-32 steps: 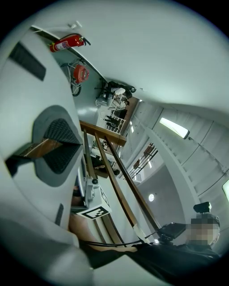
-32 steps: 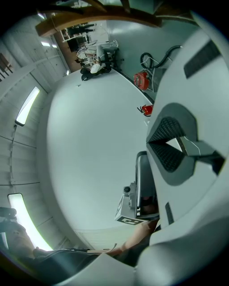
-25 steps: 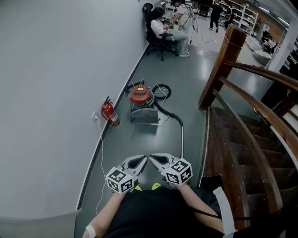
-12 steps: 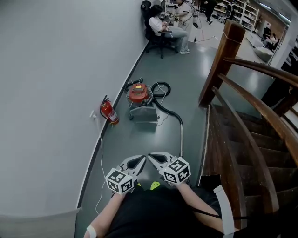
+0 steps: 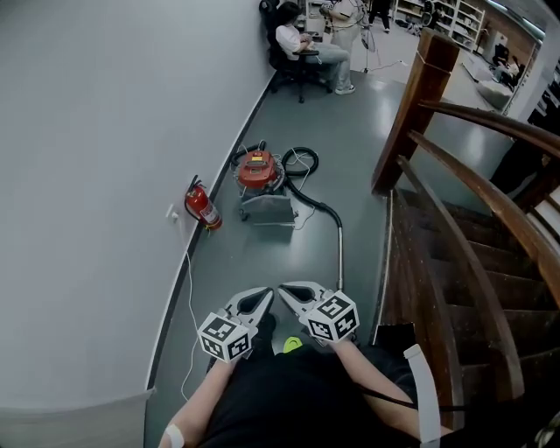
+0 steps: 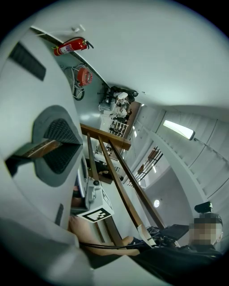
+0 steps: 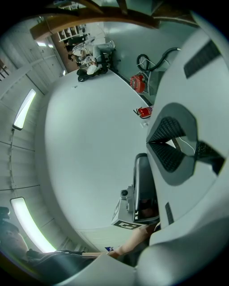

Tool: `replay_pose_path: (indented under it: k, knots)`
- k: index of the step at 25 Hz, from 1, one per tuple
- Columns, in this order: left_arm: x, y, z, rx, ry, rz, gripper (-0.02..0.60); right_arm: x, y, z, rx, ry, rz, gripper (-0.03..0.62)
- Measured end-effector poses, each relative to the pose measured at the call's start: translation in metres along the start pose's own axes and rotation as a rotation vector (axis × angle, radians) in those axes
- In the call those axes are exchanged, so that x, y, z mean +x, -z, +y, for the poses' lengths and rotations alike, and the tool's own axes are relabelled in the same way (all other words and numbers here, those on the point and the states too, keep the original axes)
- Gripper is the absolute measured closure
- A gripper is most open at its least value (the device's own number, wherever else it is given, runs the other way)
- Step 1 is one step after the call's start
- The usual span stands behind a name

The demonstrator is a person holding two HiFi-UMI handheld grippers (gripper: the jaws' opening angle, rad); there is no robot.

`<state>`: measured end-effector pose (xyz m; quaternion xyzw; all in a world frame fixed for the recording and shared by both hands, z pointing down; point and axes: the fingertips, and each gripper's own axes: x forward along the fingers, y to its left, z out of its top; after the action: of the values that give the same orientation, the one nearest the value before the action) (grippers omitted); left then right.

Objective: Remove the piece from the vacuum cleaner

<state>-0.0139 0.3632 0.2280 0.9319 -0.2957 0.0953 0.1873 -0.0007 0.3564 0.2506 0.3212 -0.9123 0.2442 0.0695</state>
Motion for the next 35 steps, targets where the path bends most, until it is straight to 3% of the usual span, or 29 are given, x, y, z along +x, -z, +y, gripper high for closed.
replay_pose_path:
  k: [18,35]
  knots:
    - [0.039,-0.011,0.045,-0.016,0.053,0.024,0.573,0.034,-0.023,-0.043,0.008,0.048,0.016,0.582]
    - [0.080,-0.056,0.154,-0.012,0.107,0.073,0.574,0.123,-0.075,-0.107,0.051,0.108,0.064,0.582]
